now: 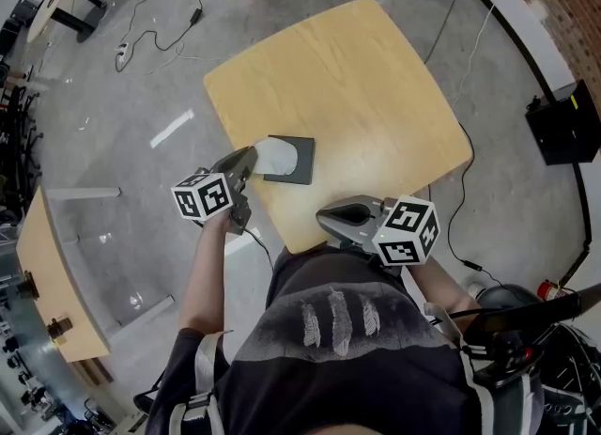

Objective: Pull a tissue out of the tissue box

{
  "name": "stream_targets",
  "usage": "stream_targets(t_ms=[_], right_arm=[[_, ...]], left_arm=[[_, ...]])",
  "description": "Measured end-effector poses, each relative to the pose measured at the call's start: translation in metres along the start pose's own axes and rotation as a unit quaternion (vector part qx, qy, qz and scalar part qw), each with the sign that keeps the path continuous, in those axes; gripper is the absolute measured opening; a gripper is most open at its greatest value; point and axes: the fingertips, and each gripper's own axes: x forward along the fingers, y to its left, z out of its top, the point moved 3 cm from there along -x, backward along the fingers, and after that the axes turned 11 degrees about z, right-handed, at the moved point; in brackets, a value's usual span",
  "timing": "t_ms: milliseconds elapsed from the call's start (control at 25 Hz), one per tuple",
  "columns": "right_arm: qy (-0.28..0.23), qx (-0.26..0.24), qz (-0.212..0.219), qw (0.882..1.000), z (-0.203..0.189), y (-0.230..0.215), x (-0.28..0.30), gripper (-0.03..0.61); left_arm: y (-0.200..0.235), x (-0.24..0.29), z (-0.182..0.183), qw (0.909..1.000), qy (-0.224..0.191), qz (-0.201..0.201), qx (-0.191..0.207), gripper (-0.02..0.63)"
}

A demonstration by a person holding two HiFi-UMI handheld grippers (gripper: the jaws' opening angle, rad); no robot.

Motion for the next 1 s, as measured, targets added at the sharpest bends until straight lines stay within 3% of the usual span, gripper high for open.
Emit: stream_targets(t_ms=[440,640,840,1000], right_arm=[[0.009,-0.009,0.006,1.0,-0.003,-0.001,0.015,-0.002],[0.003,-0.005,-0.003,1.0,-0.01,0.005,0.004,-0.002],[0.007,-0.012,0.015,1.0,-0.023,0.009,-0.023,-0.002],[-0.011,0.0,-0.016,1.0,-0.021,0.009,-0.034,-0.002]], left_arm=[[0.016,-0.014,0.004,0.9999,-0.011,0.01,0.003,0.008],[0.009,-0.015,0.005,0.9999,-0.014,0.008,0.003,0.008],[-0.013,-0.019,-0.005,0.9992,-0.028,0.029,0.007,0.008],[-0.024,-0.002,-0.001,0.9998,-0.013,0.004,0.015,0.008]])
